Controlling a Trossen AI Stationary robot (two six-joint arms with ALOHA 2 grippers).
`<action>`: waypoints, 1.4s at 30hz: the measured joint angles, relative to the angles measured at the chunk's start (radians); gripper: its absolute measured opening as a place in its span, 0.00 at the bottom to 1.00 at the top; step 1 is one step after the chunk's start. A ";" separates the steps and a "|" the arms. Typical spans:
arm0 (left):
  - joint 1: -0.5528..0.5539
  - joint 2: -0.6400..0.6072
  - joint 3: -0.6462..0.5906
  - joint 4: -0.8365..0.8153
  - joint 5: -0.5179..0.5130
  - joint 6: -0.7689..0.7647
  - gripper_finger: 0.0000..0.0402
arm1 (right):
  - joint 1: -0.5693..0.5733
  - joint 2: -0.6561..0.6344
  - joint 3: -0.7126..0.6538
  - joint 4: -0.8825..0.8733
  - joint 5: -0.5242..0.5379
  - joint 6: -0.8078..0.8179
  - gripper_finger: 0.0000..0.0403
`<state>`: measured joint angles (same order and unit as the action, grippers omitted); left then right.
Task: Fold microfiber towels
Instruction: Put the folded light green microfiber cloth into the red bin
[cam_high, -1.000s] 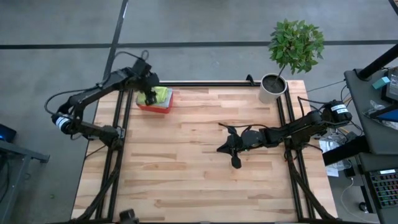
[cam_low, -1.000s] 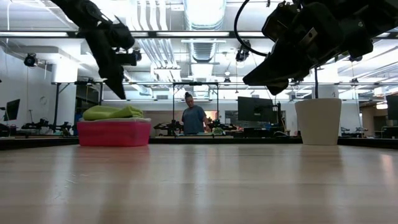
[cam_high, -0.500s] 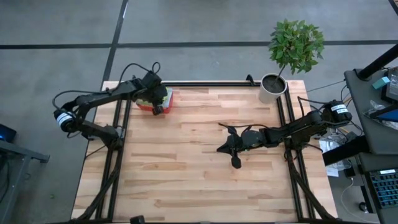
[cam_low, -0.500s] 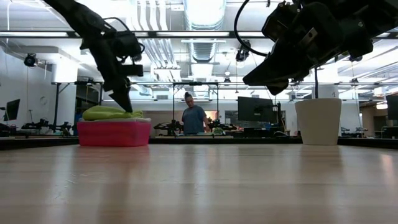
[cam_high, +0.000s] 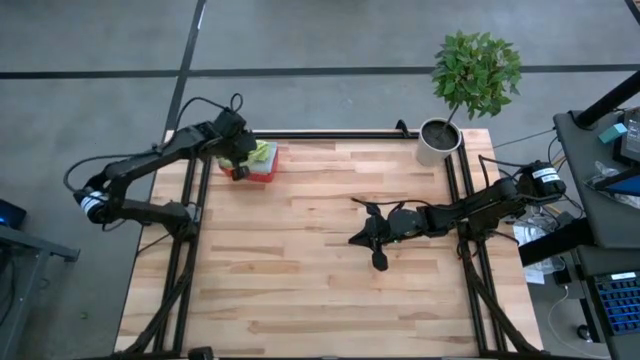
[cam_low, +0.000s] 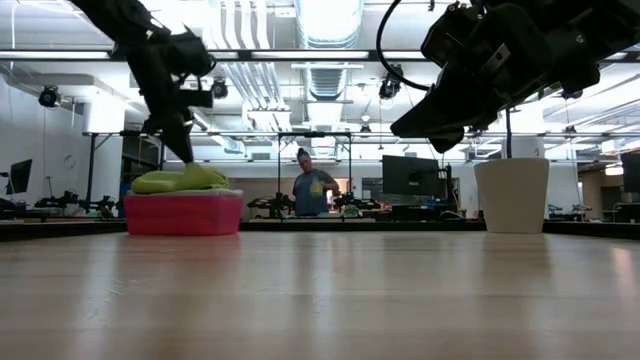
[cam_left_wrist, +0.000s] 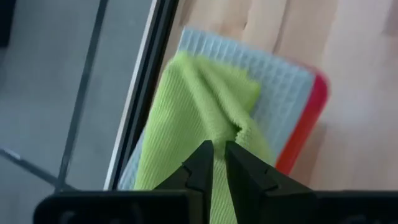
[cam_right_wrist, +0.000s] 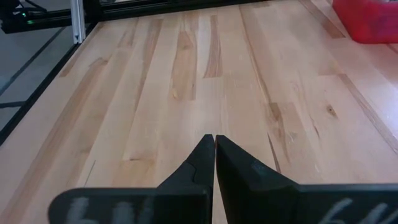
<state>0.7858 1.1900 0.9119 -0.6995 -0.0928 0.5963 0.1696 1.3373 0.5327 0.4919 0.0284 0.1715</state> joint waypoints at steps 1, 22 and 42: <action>0.010 0.001 -0.007 0.000 -0.003 0.003 0.07 | 0.000 0.000 0.000 0.000 0.000 0.000 0.02; 0.046 0.018 -0.020 0.091 0.209 -0.087 0.07 | 0.000 0.000 0.000 0.001 0.000 -0.013 0.02; 0.017 0.096 -0.090 0.166 0.190 -0.138 0.07 | 0.000 0.000 0.000 0.017 0.001 0.004 0.02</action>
<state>0.8031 1.2857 0.8214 -0.5332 0.0974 0.4583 0.1692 1.3369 0.5323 0.5087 0.0292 0.1753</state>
